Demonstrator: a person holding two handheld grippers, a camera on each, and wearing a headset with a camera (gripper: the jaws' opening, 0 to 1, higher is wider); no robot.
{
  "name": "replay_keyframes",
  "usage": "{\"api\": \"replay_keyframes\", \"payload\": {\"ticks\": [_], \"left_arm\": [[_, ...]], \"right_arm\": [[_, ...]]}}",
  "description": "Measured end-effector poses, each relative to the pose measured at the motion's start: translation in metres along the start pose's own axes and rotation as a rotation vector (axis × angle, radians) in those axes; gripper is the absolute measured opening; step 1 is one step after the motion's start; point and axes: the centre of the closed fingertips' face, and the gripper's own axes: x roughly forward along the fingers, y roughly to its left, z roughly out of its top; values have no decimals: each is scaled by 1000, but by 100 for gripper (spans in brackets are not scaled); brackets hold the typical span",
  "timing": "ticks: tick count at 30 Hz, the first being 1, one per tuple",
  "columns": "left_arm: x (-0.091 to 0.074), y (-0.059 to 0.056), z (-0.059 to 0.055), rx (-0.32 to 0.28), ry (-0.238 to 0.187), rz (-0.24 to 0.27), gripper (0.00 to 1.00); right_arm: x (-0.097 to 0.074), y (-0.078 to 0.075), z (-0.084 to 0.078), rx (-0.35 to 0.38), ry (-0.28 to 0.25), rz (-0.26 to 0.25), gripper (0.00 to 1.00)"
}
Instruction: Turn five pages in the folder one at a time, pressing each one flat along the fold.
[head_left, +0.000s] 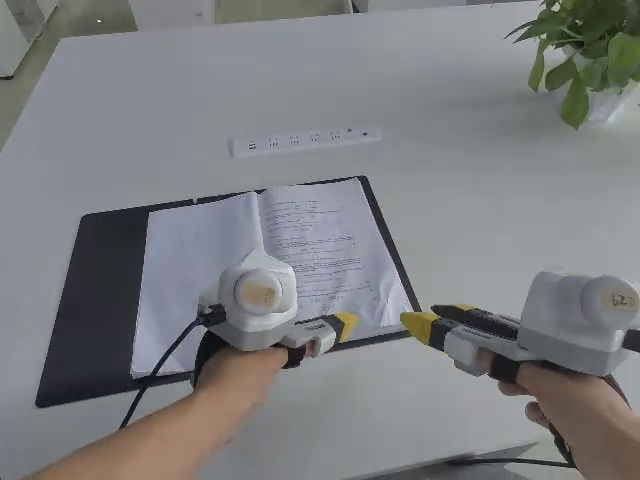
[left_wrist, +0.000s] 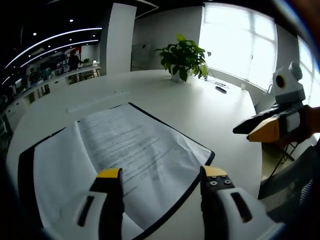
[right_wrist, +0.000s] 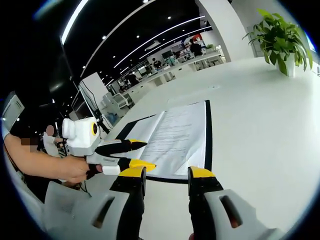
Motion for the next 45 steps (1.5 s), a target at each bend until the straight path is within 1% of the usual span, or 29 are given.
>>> {"api": "replay_keyframes", "payload": {"ticks": [1, 2, 5, 7, 10, 13, 17, 21, 23, 24, 25, 27, 29, 34, 40, 45], "left_arm": [[6, -2, 1, -2, -3, -3, 62], [8, -3, 1, -3, -6, -4, 61], [22, -7, 3, 14, -11, 1, 61], [28, -7, 0, 24, 8, 8, 61], [36, -6, -4, 19, 20, 17, 61], [38, -6, -6, 45, 22, 28, 60], [40, -4, -10, 100, 29, 50, 58], [40, -5, -11, 119, 11, 54, 56], [40, -10, -12, 138, -16, 20, 51], [41, -12, -12, 143, -21, 9, 46], [40, -16, -12, 161, -32, -9, 41], [40, -15, -13, 161, -45, -3, 40], [41, -13, -14, 143, -64, -9, 39], [42, -12, -13, 143, -75, -15, 38], [42, -10, -12, 136, -95, -20, 35], [41, -9, -12, 136, -97, -19, 31]], "right_arm": [[1, -2, 0, 1, -3, -3, 32], [1, -2, 0, 4, -3, -4, 32], [3, -5, 0, 17, -5, -7, 32], [3, -6, -1, 24, -4, -11, 32], [2, -8, 1, 37, -12, -15, 32], [3, -8, 2, 43, -19, -16, 31], [5, -11, -1, 50, -13, -18, 31], [8, -11, -5, 59, -5, -18, 31], [9, -11, -6, 56, -1, -16, 31], [9, -10, -7, 56, 0, -15, 31], [9, -9, -7, 55, 0, -14, 31], [9, -9, -6, 58, -1, -14, 31], [9, -10, -6, 60, -5, -15, 31], [9, -11, -5, 63, -9, -18, 31], [11, -10, -8, 67, -1, -16, 31], [13, -10, -10, 66, 4, -19, 31]]}}
